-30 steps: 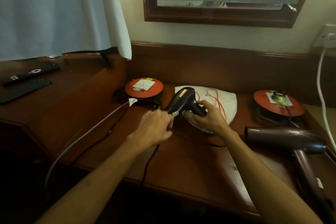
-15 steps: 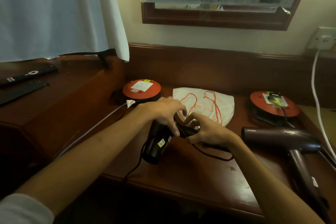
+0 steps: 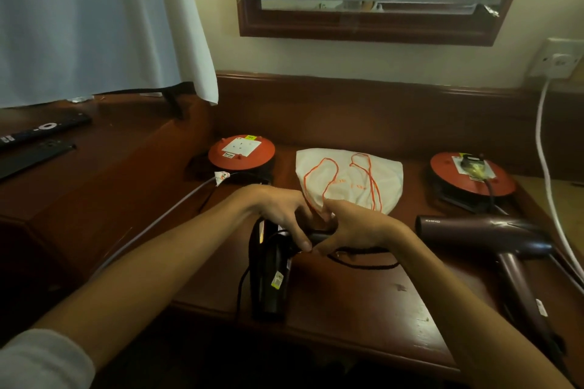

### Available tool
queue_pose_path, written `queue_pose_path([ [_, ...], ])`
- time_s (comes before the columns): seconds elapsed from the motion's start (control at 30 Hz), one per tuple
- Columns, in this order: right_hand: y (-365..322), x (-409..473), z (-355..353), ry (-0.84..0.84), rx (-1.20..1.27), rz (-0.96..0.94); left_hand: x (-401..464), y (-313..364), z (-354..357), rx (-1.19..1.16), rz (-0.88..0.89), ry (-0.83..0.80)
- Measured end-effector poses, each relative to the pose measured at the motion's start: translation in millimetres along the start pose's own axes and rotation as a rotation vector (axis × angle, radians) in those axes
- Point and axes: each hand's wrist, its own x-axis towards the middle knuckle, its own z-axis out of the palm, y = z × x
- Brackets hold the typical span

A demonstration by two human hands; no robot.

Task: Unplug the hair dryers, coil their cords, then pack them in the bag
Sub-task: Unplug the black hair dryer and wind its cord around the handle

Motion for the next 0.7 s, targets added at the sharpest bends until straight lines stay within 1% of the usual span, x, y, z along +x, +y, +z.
queue_pose_path([
  [0.1,-1.8,6.2,0.1,-0.043,-0.092,0.034,4.6,-9.3,10.5,-0.069,0.016,0.080],
  [0.2,1.6,4.2,-7.7,-0.094,-0.065,0.097,4.9,-18.0,11.0,-0.099,0.016,0.107],
  [0.27,4.5,1.3,-12.5,-0.115,-0.088,0.121,4.3,-24.8,9.6,-0.089,-0.019,0.113],
  [0.33,6.8,0.9,-13.0,-0.047,-0.140,0.072,4.8,-29.5,8.2,-0.095,-0.051,0.113],
  [0.43,7.7,2.9,-8.6,0.041,-0.114,0.025,7.4,-29.9,8.9,-0.093,-0.095,0.092],
  [0.5,13.2,4.5,-5.8,0.075,-0.082,0.021,8.3,-30.2,13.5,-0.052,-0.091,0.137],
  [0.6,23.0,3.1,-3.1,0.101,-0.026,0.015,10.7,-31.6,26.0,0.028,-0.030,0.247],
  [0.7,29.1,3.8,1.4,0.111,-0.001,0.024,13.6,-31.9,30.1,0.064,-0.025,0.263],
])
